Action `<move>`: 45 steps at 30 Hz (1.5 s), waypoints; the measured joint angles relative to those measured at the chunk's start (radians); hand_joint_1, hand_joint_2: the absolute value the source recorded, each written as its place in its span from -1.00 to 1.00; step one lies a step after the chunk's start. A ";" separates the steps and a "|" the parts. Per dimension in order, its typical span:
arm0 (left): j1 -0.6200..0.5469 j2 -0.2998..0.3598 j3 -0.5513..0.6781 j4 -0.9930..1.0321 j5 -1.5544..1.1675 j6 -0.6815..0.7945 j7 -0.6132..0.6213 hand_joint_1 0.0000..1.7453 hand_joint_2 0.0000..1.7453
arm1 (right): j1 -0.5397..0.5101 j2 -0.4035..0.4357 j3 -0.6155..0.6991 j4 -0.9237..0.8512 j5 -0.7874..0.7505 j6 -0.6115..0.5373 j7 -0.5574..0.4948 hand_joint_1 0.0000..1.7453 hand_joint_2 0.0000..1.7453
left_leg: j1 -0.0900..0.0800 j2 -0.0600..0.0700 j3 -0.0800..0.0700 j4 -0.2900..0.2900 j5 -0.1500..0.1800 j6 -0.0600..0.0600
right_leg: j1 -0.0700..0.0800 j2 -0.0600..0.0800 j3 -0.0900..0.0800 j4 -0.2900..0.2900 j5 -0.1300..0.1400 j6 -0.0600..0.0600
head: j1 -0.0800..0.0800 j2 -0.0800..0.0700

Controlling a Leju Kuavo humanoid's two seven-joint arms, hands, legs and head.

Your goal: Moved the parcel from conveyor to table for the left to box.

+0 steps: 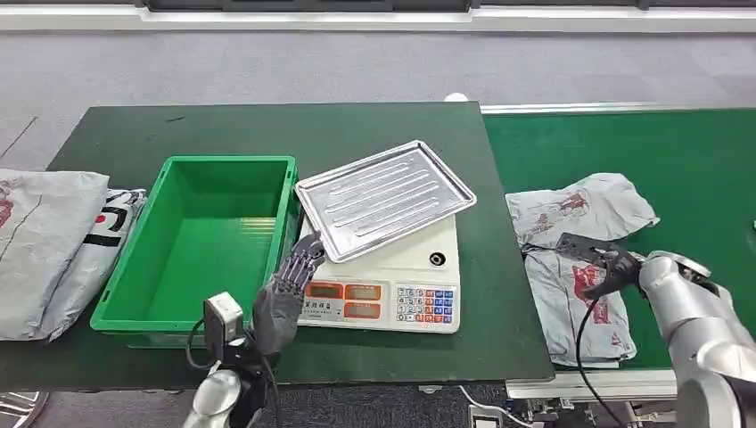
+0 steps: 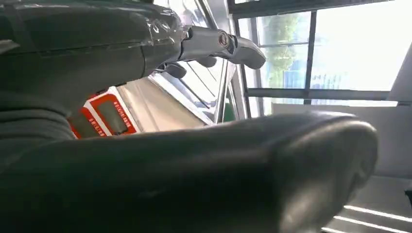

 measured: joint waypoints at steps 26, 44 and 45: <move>-0.004 0.003 0.000 0.000 0.025 0.017 0.017 -1.00 -1.00 | 0.219 0.149 0.300 -0.068 0.002 -0.219 -0.263 1.00 1.00 | 0.004 0.007 0.011 0.000 -0.005 -0.008 | 0.007 0.009 0.007 0.000 -0.003 -0.004 | 0.000 0.000; 0.137 -0.004 0.024 -0.134 -0.002 0.008 0.000 -1.00 -1.00 | 0.443 0.147 0.311 -0.607 -0.212 -0.558 -0.165 1.00 1.00 | 0.008 0.027 0.013 -0.003 -0.015 -0.018 | 0.007 0.027 -0.002 0.006 -0.008 -0.017 | 0.000 0.000; 0.140 -0.004 0.026 -0.138 -0.003 0.006 0.000 -1.00 -1.00 | 0.452 0.147 0.308 -0.638 -0.223 -0.578 -0.178 1.00 1.00 | 0.008 0.025 0.013 -0.003 -0.014 -0.019 | 0.007 0.026 -0.002 0.007 -0.008 -0.017 | -0.001 0.000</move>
